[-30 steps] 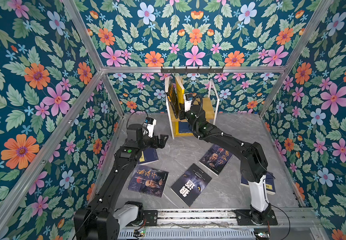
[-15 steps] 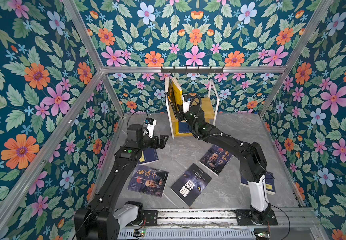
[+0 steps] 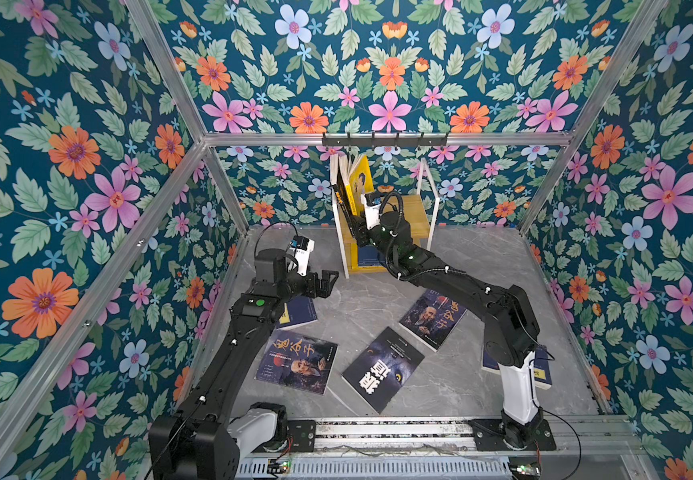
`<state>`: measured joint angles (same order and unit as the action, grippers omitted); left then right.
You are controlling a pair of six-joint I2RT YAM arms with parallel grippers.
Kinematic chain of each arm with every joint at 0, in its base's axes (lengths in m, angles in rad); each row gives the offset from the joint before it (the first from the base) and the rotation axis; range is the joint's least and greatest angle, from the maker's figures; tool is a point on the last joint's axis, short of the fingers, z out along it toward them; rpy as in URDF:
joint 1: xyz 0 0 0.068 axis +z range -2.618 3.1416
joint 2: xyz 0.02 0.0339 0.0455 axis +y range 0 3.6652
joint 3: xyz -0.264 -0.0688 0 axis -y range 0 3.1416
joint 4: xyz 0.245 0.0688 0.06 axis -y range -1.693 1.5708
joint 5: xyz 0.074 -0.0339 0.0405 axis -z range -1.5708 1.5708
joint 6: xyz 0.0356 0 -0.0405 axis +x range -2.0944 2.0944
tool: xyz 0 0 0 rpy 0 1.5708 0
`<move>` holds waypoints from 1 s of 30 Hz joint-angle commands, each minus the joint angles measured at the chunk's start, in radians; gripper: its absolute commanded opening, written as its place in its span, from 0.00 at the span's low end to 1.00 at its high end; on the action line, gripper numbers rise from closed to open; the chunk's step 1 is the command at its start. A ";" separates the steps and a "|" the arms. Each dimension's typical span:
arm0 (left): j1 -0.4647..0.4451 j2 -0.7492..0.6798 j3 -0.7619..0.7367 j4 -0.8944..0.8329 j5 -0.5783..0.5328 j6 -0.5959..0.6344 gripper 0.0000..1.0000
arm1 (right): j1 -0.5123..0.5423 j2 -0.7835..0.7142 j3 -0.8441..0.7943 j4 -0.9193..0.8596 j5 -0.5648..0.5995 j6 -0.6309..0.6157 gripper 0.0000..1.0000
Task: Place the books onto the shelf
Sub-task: 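Set the yellow book upright beside the black book on the upper shelf, then open the right gripper and draw it back from the shelf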
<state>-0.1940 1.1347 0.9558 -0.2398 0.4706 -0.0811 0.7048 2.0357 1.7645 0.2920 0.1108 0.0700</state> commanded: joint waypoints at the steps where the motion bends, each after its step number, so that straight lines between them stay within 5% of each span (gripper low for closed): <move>1: 0.001 -0.003 -0.001 0.023 0.010 -0.006 1.00 | 0.002 -0.033 -0.028 0.003 -0.060 -0.009 0.35; 9: 0.002 -0.001 -0.003 0.026 0.012 -0.009 1.00 | -0.009 -0.157 -0.178 0.000 -0.077 -0.025 0.32; 17: 0.004 -0.006 -0.008 0.031 0.017 -0.010 1.00 | -0.071 -0.135 -0.104 -0.156 0.038 0.018 0.01; 30: 0.005 -0.006 -0.009 0.030 0.004 -0.011 1.00 | -0.086 0.125 0.190 -0.278 -0.037 0.138 0.01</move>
<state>-0.1902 1.1297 0.9455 -0.2321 0.4736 -0.0914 0.6144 2.1380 1.9202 0.0330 0.1043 0.1570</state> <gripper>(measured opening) 0.996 0.064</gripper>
